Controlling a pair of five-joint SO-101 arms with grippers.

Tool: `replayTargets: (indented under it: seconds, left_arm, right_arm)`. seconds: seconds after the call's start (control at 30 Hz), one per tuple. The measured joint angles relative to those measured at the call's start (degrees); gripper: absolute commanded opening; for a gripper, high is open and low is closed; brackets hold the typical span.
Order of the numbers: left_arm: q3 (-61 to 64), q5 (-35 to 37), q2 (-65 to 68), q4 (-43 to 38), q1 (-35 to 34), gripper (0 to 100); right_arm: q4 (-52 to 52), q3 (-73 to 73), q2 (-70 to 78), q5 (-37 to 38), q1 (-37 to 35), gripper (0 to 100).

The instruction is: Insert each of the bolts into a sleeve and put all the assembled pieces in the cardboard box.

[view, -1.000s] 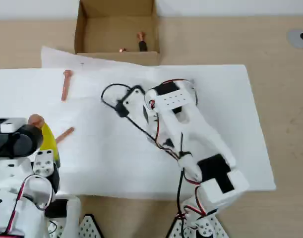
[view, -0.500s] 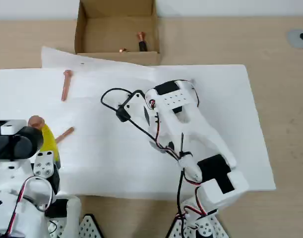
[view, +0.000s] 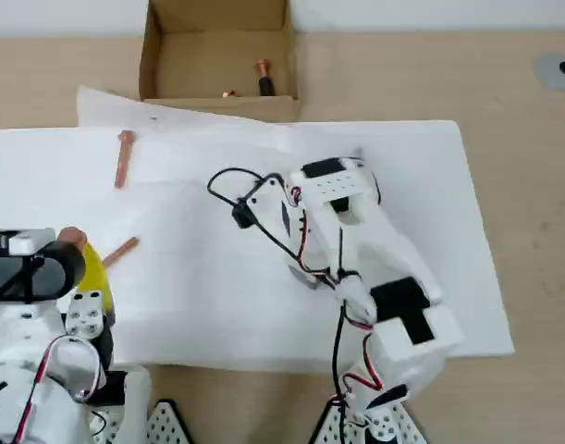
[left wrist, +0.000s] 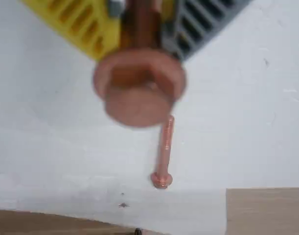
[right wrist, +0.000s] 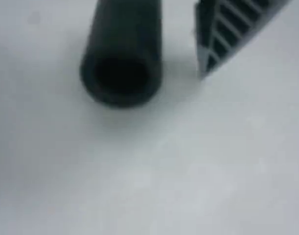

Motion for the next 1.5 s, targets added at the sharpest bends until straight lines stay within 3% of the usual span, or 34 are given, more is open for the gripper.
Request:
replayTargets:
  seconds: [0.53, 0.87, 1.07, 1.5]
  left_arm:
    - [8.3, -5.3, -14.5, -0.2, 0.0, 1]
    - [8.3, -5.3, -14.5, -0.2, 0.0, 1]
    - [8.3, -5.3, -14.5, -0.2, 0.0, 1]
    - [8.2, -5.3, -14.5, -0.2, 0.0, 1]
  right_arm:
    - [-0.5, -0.7, 3.4, 0.0, 0.4, 41.1]
    - [-3.3, -3.7, 3.3, -3.0, 6.7, 3.3]
    - [-2.1, -9.2, 4.8, -4.7, 8.7, 2.7]
    - [19.3, -36.4, 9.1, -4.9, 8.0, 2.7]
